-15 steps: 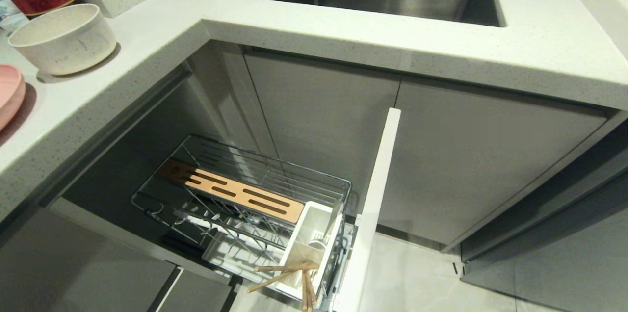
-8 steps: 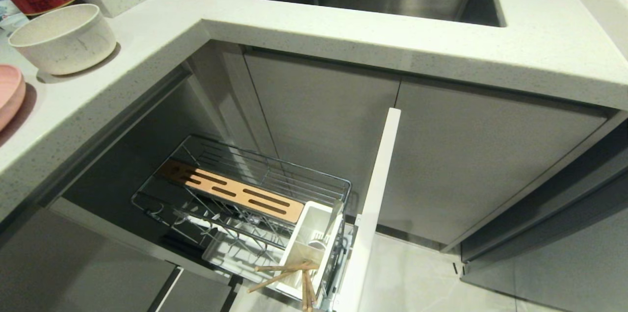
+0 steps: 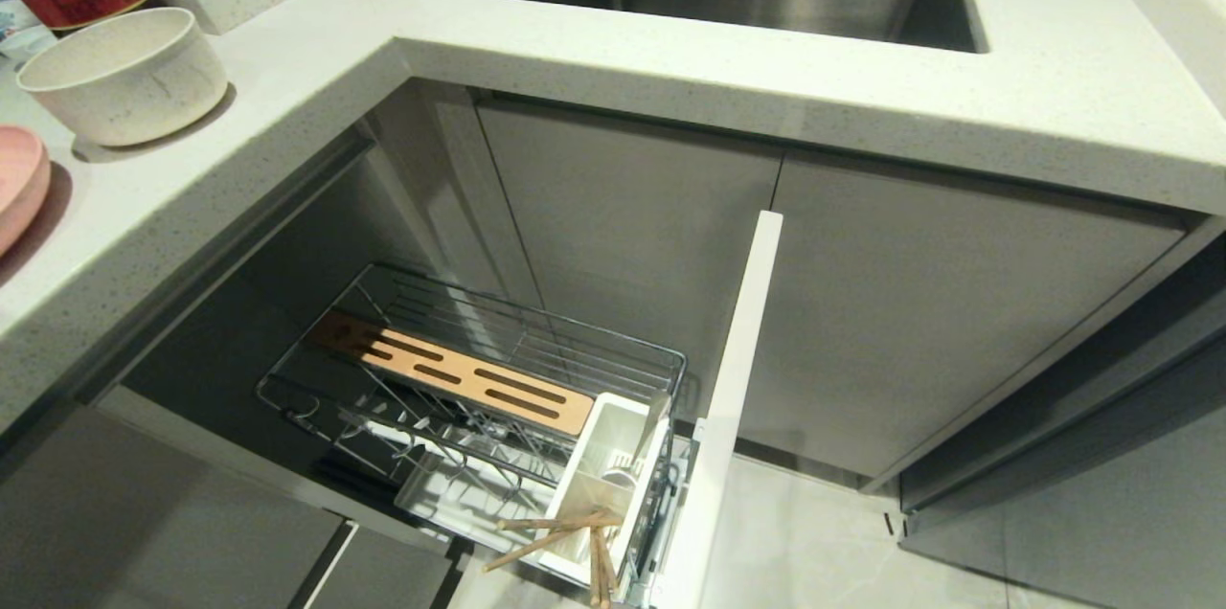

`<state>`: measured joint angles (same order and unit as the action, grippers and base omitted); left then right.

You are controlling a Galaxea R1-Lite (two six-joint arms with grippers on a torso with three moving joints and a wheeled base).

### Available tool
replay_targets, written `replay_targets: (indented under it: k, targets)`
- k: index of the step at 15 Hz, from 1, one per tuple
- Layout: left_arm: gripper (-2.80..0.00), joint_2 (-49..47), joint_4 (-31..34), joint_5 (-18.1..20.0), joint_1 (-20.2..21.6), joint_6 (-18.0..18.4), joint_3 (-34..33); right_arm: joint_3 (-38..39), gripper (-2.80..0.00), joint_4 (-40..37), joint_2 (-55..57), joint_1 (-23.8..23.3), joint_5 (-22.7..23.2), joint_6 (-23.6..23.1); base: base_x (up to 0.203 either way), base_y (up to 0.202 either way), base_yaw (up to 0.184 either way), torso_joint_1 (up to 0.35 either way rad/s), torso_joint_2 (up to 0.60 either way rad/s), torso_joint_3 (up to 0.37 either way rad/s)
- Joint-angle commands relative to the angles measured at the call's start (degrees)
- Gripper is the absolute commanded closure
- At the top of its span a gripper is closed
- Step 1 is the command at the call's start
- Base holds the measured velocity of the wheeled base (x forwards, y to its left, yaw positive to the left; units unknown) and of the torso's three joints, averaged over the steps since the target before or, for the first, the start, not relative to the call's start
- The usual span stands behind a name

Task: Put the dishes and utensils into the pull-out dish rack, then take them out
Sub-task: Pick up the fork and place it in the cupboard

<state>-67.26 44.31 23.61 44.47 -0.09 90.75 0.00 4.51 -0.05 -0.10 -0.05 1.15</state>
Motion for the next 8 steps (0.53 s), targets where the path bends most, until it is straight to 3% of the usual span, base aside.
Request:
replay_targets:
  k: [1, 3, 8]
  targets:
    - [0.00, 1.74, 0.17, 0.08, -5.99, -6.71, 5.71, 1.52, 0.00, 0.06, 0.05, 0.01, -0.03, 0.00, 0.000, 0.000, 0.000, 0.000, 0.00, 0.000]
    - [0.00, 2.15, 0.16, 0.04, -13.99, -12.28, 9.17, 1.57, 0.00, 0.06, 0.05, 0.01, 0.02, 0.00, 0.000, 0.000, 0.000, 0.000, 0.00, 0.000]
    - [0.00, 2.24, 0.14, -0.52, -36.22, -20.14, 13.80, 1.57, 0.00, 0.06, 0.05, 0.01, -0.03, 0.00, 0.000, 0.000, 0.000, 0.000, 0.00, 0.000]
